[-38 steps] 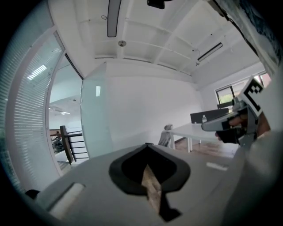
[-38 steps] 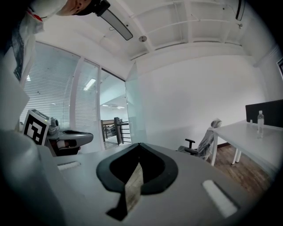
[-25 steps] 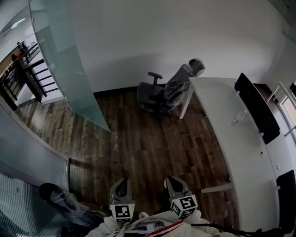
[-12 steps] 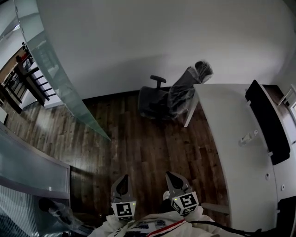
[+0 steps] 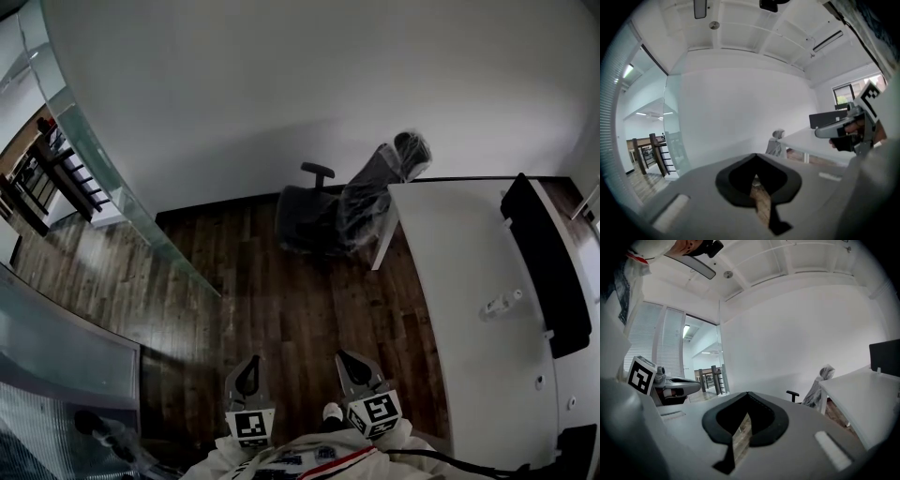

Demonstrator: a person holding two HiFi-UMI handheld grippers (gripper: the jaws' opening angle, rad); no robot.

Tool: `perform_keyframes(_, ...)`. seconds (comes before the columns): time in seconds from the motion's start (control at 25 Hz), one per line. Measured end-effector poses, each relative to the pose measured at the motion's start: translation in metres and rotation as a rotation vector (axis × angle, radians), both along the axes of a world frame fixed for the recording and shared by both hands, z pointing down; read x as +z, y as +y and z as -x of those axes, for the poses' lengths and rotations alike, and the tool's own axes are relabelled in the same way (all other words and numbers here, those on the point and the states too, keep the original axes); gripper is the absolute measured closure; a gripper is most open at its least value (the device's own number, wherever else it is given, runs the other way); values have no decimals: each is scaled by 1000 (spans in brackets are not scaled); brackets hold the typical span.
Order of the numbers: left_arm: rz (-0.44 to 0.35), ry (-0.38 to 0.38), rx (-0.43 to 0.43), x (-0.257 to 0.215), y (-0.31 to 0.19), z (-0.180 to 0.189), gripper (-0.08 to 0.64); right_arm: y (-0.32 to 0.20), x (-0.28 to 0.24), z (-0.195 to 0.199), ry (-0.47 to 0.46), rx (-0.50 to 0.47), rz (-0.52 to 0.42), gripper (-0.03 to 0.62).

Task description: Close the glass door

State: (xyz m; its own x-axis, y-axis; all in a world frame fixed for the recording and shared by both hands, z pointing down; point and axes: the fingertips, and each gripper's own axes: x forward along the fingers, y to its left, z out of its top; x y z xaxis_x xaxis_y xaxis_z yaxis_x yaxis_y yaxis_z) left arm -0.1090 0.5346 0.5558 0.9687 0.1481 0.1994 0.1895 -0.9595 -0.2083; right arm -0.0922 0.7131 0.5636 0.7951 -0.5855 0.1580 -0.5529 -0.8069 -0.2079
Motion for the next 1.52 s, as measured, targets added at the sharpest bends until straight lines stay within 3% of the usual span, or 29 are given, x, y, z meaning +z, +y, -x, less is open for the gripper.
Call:
perform_keyframes(0.32,5,-12,-15,-13,28,-15,558,14,8,-28,-6,-46,-19,586)
perform_keyframes(0.64,1,-22,-58,9,2,-38,558,-16,13,-54,-2,-113,-14,586)
perform_keyframes(1.12,9,-3,-46,11,-74,-161,558,-96,17,-166,-27,-124,33,586)
perform_keyframes(1.52,54,-4,-115,10,-159,-219,558,-179,3,-231,-6,-187,72,586)
